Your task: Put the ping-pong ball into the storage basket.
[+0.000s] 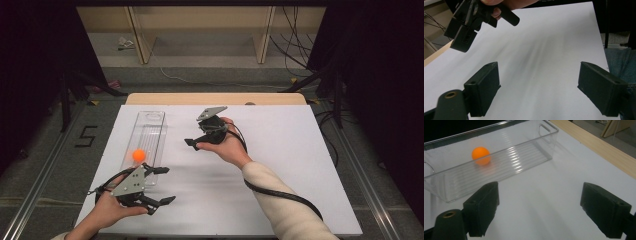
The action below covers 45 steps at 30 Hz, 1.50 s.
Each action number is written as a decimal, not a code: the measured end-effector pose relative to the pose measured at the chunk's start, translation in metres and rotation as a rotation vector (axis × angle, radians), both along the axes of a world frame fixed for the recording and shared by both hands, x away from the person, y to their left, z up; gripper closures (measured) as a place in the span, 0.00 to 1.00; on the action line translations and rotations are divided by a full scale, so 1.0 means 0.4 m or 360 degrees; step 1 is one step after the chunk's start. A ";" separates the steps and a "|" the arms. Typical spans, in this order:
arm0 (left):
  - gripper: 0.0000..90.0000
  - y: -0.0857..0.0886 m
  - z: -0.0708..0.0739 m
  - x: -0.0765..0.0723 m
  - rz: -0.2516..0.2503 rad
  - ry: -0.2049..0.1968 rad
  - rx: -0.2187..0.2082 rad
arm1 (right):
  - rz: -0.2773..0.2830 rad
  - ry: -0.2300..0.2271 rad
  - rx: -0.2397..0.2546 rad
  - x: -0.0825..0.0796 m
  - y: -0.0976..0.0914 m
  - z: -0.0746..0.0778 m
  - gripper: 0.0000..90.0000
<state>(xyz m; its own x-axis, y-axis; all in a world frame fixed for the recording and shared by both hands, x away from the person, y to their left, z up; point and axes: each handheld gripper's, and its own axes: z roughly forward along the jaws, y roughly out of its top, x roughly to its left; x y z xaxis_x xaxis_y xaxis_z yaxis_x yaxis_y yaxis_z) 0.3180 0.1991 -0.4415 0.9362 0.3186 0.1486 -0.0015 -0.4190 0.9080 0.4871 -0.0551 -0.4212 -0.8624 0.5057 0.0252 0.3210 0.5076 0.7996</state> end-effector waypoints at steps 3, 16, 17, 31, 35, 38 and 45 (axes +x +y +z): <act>0.19 0.000 0.000 0.000 -0.0003 0.0004 -0.0001 | -0.0010 0.0002 0.0004 -0.004 -0.009 -0.001 0.18; 0.19 -0.001 -0.001 0.000 0.0000 0.0007 -0.0001 | -0.0069 0.0022 0.0001 -0.025 -0.074 -0.017 0.18; 0.19 -0.001 -0.001 0.000 -0.0003 0.0005 0.0000 | -0.0077 0.0023 0.0004 -0.028 -0.082 -0.019 0.18; 0.19 0.000 -0.001 0.000 0.0002 0.0006 0.0002 | -0.0133 0.0028 0.0006 -0.044 -0.149 -0.025 0.18; 0.19 -0.001 -0.001 0.000 0.0000 0.0008 0.0004 | -0.0150 0.0030 0.0000 -0.048 -0.165 -0.027 0.18; 0.19 0.000 -0.001 0.000 0.0001 0.0007 0.0004 | -0.0160 0.0030 0.0003 -0.052 -0.177 -0.026 0.18; 0.19 0.000 -0.001 0.000 0.0001 0.0006 0.0004 | -0.0187 0.0034 0.0029 -0.068 -0.215 -0.027 0.18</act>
